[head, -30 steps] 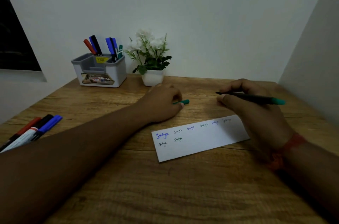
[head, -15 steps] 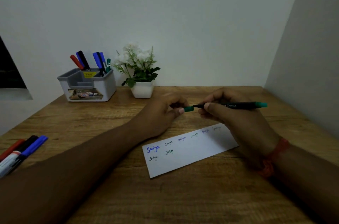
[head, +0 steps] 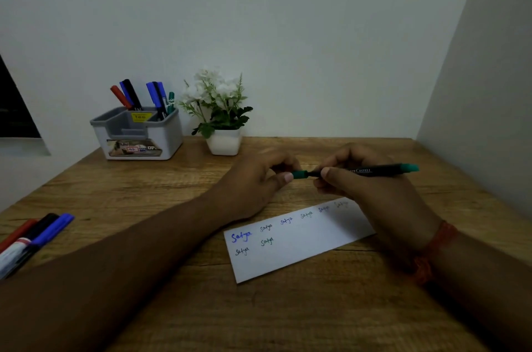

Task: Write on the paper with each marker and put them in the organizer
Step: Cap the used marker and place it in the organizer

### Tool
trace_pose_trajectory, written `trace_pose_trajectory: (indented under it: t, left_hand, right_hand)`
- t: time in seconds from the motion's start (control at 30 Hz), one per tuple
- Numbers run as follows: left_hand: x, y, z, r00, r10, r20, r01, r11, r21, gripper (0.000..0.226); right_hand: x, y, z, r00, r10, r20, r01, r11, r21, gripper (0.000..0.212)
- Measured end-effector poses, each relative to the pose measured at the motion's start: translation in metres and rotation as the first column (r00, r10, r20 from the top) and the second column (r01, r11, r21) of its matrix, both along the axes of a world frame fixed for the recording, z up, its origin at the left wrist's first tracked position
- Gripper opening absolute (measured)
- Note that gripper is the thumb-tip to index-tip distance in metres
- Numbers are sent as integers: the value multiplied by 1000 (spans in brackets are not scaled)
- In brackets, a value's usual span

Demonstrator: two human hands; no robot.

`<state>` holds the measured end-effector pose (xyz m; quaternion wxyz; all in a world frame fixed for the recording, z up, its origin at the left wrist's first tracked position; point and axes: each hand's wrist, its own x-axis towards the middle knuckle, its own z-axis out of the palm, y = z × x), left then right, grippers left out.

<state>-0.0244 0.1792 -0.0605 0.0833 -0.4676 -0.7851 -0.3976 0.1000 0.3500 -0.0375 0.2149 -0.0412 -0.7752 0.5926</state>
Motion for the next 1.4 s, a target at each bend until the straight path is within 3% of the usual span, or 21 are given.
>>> trace_pose_trajectory:
  t: [0.7,0.83,0.93,1.0,1.07,1.2,1.3,1.4]
  left_hand:
    - [15,7,9,990,-83,-114,85,996,17,11]
    - [20,8,13,993,-62,-102,60,998,-18,16]
    - [24,15,15,997,-54,-55,54,999,1,7]
    - [27,22,16,997,-32,-68,35,998,44,20]
    - [27,24,18,980,12,-197,-9,1000,17,27]
    - [10,4,25,865,178,-470,-291,940,-180,66]
    - [-3,-19,37,787,275,-552,-470,848,-246,81]
    - [-17,-48,42,730,351,-586,-579,774,-258,83]
  right_hand:
    - [-1,-3,-6,998,-11,-59,11,1000,3,22]
    - [-4,-4,-10,996,-33,-85,32,999,-14,20]
    - [-5,-5,-7,994,-71,-81,72,997,13,29]
    - [-8,-5,-5,989,-107,-97,106,994,-22,30]
    - [-8,-5,-4,986,-119,-114,112,992,-61,30]
    - [-2,-7,1,993,-86,-85,77,991,-112,33]
    - [-5,-10,3,999,-35,-27,30,984,-176,29]
    - [-13,-15,2,999,-16,37,18,998,-54,19]
